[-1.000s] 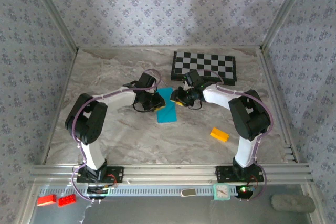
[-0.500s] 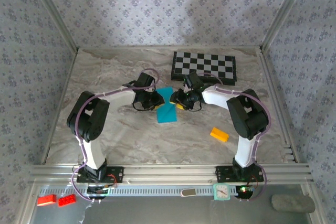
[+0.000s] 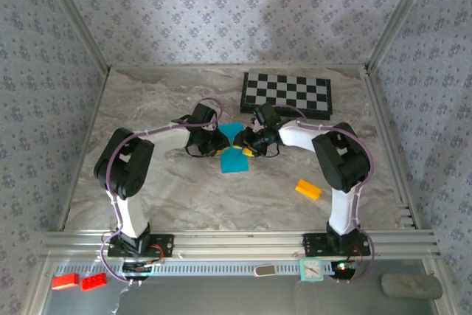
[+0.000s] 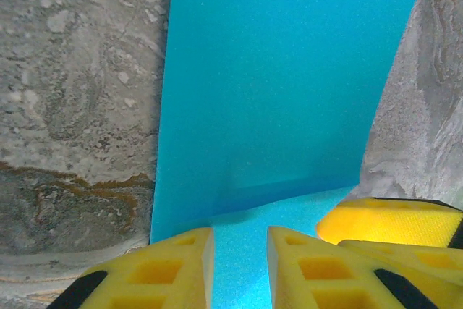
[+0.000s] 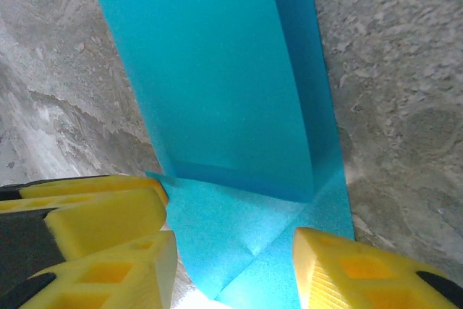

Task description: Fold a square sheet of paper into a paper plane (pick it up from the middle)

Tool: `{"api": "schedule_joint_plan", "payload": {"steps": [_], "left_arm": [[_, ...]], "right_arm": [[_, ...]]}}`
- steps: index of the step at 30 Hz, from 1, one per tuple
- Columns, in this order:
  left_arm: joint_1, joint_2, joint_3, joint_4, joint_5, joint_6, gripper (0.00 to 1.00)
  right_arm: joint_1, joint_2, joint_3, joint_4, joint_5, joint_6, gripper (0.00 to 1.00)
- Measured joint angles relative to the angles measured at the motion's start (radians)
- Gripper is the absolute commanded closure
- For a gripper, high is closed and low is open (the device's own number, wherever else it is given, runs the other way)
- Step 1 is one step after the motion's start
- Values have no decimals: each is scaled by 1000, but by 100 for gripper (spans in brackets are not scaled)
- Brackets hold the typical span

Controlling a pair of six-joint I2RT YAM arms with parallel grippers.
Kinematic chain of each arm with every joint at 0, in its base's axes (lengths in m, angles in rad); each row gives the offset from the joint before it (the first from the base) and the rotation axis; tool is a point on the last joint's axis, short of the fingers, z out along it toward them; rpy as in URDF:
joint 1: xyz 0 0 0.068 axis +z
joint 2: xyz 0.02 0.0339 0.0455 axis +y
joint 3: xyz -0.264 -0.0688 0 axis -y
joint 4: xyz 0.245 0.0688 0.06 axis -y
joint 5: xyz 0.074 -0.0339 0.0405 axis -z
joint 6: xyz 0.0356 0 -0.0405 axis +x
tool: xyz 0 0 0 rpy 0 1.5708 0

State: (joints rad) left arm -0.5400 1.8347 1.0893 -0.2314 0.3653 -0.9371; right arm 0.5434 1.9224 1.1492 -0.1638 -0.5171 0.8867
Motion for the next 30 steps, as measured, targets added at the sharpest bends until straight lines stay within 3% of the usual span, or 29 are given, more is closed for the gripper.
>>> {"api": "schedule_joint_plan", "payload": {"steps": [5, 12, 22, 27, 30], "left_arm": [[3, 0, -7, 2, 0, 0, 74], [10, 0, -19, 1, -11, -1, 74], [19, 0, -48, 5, -19, -13, 81], [24, 0, -50, 5, -18, -15, 82], [35, -12, -58, 5, -18, -15, 78]], "right_arm": [[0, 11, 0, 2, -11, 0, 53], [13, 18, 0, 67, -66, -8, 60], [42, 32, 0, 101, -74, -43, 76], [42, 40, 1, 101, -73, -61, 92], [40, 39, 2, 103, -68, -71, 95]]}}
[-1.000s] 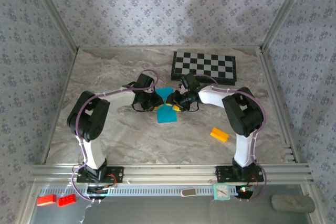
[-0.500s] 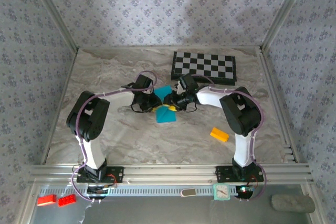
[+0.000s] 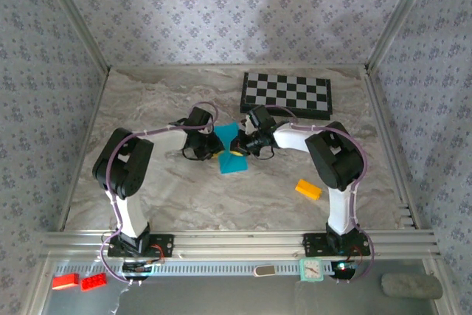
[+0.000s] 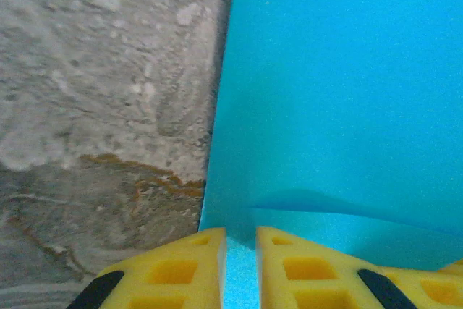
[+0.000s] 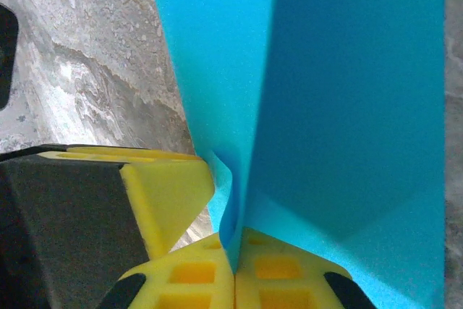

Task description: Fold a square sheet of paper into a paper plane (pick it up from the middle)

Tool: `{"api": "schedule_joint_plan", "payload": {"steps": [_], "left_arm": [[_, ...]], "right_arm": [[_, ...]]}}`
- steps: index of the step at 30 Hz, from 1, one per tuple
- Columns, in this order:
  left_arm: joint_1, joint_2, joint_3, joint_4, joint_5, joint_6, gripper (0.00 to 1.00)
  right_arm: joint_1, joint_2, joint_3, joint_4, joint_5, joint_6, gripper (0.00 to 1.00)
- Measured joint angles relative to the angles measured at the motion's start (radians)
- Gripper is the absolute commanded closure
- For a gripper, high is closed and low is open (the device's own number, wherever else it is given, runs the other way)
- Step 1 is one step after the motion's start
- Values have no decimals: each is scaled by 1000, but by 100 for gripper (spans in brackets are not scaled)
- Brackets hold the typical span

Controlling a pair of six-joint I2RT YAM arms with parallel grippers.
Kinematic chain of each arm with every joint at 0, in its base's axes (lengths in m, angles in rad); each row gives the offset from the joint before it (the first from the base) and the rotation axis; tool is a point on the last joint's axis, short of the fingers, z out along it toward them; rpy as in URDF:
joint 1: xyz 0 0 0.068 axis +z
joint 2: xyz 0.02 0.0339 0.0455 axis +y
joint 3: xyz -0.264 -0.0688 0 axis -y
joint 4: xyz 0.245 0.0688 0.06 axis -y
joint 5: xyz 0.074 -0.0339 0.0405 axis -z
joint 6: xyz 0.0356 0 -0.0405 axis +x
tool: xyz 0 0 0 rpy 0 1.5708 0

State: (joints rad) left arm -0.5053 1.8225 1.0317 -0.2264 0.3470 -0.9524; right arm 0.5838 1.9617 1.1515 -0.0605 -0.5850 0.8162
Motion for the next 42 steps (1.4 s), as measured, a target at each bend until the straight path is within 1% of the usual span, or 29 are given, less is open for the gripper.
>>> {"api": "schedule_joint_plan", "payload": {"steps": [4, 7, 11, 14, 15, 17, 21, 24, 28, 35, 39, 42], "left_arm": [[40, -87, -39, -9, 3, 6, 69], [81, -182, -60, -8, 19, 16, 54], [131, -306, -79, 22, 77, 24, 37], [145, -365, -92, 74, 135, 8, 20], [146, -376, -95, 95, 152, 1, 17], [145, -393, -108, 155, 197, -23, 11], [145, -397, -135, 265, 273, -72, 5], [145, -397, -151, 323, 316, -103, 6], [145, -397, -154, 391, 357, -137, 11], [145, -402, -159, 483, 383, -183, 29], [148, -407, -174, 515, 383, -201, 43], [151, -407, -177, 519, 383, -205, 52]], "right_arm": [[-10, -18, 0, 11, 8, -6, 96], [-35, -69, -1, 36, 3, -14, 96], [-71, -142, 0, 109, -42, -13, 96], [-94, -170, 3, 187, -96, 13, 96], [-98, -173, 6, 213, -114, 28, 96], [-103, -174, 9, 269, -148, 60, 96], [-104, -174, 10, 367, -209, 132, 96], [-104, -174, 11, 422, -244, 177, 95], [-104, -174, 29, 476, -275, 225, 95], [-104, -174, 31, 514, -306, 269, 94], [-108, -174, 21, 514, -315, 273, 94], [-113, -174, 14, 513, -318, 276, 94]]}}
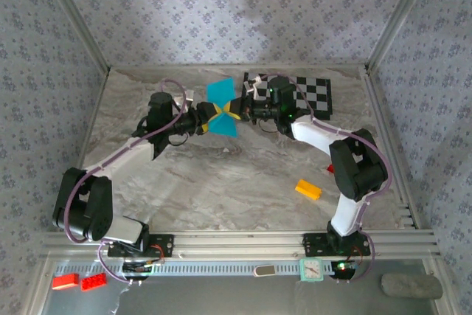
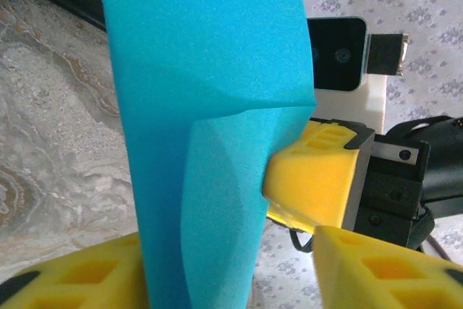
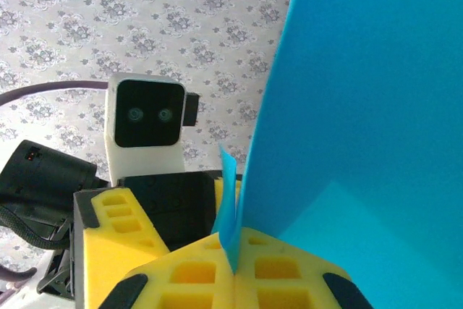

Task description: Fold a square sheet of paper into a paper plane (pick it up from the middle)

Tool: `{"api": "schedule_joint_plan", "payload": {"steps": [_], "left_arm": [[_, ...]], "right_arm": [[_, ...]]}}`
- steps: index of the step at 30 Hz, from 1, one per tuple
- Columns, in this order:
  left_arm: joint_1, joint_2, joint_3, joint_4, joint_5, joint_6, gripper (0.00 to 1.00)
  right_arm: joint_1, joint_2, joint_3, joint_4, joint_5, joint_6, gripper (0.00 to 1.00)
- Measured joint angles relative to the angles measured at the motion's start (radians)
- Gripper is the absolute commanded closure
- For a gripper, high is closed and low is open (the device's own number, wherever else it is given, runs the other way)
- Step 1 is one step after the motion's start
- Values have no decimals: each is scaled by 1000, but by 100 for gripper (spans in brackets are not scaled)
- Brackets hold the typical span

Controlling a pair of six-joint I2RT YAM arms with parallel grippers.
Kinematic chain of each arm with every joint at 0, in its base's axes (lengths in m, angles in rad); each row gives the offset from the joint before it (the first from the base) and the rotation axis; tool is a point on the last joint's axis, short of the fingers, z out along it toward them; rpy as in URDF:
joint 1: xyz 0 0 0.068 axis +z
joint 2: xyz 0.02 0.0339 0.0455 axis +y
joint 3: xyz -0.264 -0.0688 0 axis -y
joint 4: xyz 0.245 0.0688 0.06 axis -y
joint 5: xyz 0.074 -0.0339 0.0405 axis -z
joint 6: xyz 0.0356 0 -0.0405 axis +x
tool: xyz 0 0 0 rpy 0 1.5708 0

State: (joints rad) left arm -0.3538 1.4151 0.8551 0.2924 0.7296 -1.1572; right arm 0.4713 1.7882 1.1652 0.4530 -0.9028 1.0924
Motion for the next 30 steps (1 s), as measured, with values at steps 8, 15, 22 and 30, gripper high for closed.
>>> {"api": "schedule_joint_plan", "payload": {"steps": [8, 15, 22, 30], "left_arm": [[7, 0, -1, -3, -2, 5, 78], [21, 0, 0, -51, -19, 58, 94], [25, 0, 117, -414, -154, 293, 96], [-71, 58, 398, -890, -585, 611, 94]], "right_arm": [[-5, 0, -4, -1, -3, 0, 89], [-18, -8, -8, -111, 22, -63, 59], [-68, -89, 26, -467, 206, -293, 38], [-106, -209, 43, -676, 461, -469, 20]]}}
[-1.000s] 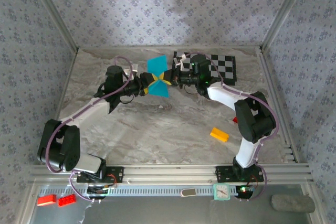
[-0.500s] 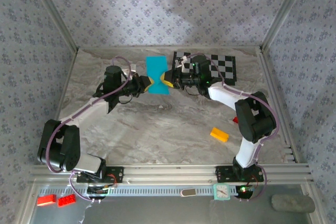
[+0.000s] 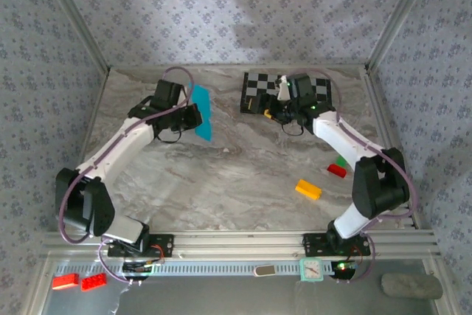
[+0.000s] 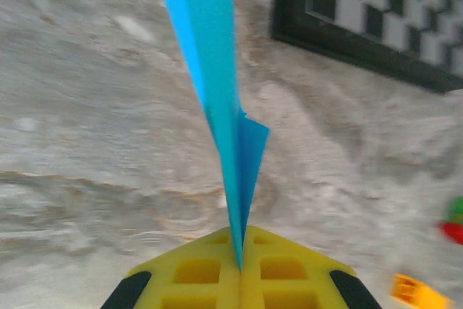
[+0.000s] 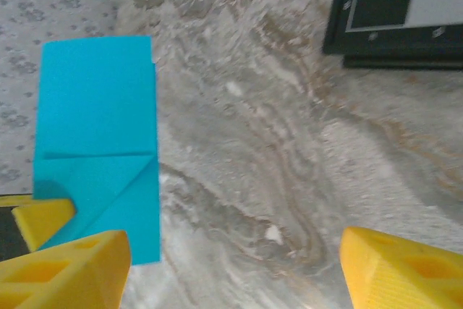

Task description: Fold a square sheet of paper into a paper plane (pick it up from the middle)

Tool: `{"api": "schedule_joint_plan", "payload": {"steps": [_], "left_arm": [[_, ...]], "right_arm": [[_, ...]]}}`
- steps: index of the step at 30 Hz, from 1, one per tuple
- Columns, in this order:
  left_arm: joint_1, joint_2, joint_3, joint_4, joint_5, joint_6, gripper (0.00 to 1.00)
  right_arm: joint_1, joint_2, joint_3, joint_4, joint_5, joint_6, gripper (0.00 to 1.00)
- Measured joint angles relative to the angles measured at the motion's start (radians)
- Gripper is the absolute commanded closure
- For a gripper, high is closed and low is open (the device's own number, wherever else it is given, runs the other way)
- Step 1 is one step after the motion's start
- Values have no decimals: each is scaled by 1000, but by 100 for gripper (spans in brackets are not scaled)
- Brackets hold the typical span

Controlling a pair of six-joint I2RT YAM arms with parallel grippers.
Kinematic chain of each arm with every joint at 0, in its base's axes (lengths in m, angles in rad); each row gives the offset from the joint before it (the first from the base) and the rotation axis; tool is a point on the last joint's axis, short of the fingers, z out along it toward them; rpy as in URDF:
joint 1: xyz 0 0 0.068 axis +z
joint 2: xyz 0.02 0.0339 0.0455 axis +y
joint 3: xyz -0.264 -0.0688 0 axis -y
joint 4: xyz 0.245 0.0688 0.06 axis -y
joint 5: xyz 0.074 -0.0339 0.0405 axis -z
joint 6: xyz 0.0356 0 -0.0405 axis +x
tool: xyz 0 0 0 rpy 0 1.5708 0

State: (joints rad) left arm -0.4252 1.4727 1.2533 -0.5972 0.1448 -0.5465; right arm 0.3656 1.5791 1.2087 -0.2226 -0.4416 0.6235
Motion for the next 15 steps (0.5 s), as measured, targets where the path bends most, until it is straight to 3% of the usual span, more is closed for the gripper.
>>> {"api": "schedule_joint_plan", "payload": {"steps": [9, 15], "left_arm": [[-156, 266, 232, -351, -517, 121, 94], [-208, 444, 329, -458, -664, 107, 92]], "right_arm": [[-11, -60, -32, -63, 167, -57, 18], [-43, -82, -85, -70, 207, -56, 19]]}}
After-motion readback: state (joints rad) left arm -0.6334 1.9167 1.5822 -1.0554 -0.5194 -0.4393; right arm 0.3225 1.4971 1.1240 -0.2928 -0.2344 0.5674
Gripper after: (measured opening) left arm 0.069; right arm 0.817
